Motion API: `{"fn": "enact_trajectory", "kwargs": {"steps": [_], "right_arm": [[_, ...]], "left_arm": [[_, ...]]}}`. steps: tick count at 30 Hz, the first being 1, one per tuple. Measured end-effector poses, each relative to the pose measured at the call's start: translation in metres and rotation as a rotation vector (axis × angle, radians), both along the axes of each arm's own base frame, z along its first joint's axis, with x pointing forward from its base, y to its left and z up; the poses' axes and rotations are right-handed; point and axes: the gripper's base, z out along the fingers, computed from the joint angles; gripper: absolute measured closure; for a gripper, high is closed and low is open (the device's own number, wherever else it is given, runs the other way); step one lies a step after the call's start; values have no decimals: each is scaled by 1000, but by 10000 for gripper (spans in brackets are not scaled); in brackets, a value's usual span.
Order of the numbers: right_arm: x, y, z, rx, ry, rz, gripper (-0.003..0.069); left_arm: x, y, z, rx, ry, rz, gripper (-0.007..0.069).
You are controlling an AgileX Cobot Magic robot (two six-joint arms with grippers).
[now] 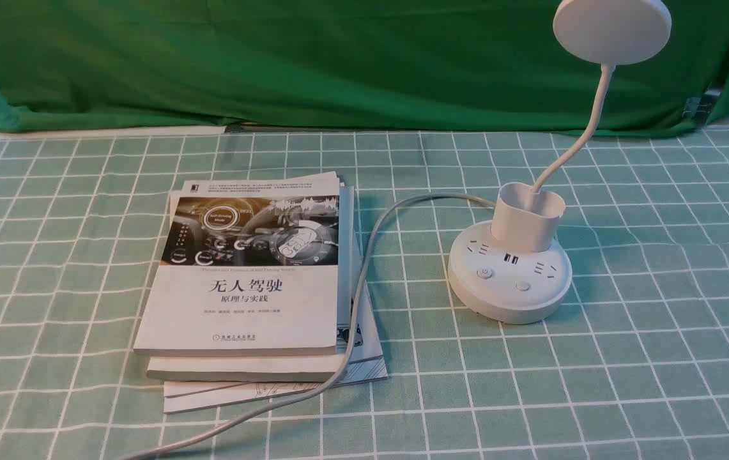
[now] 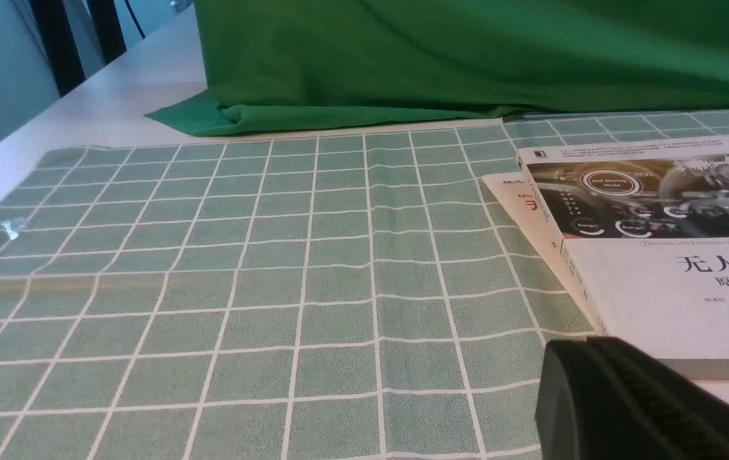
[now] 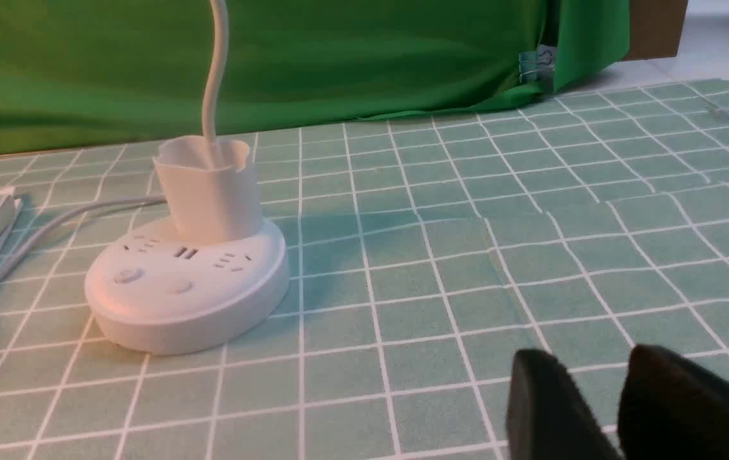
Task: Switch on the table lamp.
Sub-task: 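Press the button on the base of the white desk lamp with the right gripper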
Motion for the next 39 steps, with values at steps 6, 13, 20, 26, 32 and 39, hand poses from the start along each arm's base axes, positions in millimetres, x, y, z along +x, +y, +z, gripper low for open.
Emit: {"fn": "enact_trajectory", "kwargs": {"steps": [6,13,20,26,32,39], "right_arm": [[0,0,0,0,0,0,421],[0,0,0,0,0,0,421],[0,0,0,0,0,0,421],[0,0,0,0,0,0,421],[0,0,0,34,0,-4,421],[0,2,0,744,27,-89,421]], "left_arm": [[0,0,0,6,0,0,603],[0,0,0,0,0,0,603],[0,0,0,6,0,0,603],[0,0,0,0,0,0,603],[0,0,0,0,0,0,603],[0,0,0,6,0,0,603]]}}
